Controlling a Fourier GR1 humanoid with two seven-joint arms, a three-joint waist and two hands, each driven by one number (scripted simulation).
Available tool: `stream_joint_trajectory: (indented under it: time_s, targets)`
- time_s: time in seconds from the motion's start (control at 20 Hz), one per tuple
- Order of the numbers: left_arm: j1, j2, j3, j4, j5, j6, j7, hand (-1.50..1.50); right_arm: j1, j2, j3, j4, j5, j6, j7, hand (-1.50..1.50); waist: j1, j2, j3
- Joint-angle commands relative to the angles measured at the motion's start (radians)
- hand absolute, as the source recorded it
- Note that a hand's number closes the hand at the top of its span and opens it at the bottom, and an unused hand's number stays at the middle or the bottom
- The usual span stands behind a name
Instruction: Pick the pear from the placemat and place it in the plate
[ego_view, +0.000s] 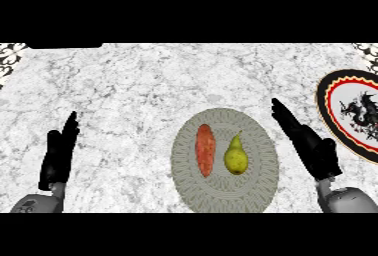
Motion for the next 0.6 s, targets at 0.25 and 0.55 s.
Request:
stream_joint_trajectory:
  time_s: [0.25,0.55]
  targets:
    - [-0.188,0.017,-0.094,-0.208,-0.029,-0.143,-0.160,0.00,0.110,0.161,-0.036,0.321,-0.375,0.096,0.387,-1.50,0.036,0.056,0.000]
    - [-0.232,-0.002,-0.177,-0.249,0.019,-0.289,-0.197,0.00,-0.157,-0.114,0.139,0.331,-0.190,0.406,0.532,-1.50,0.138,0.033,-0.014]
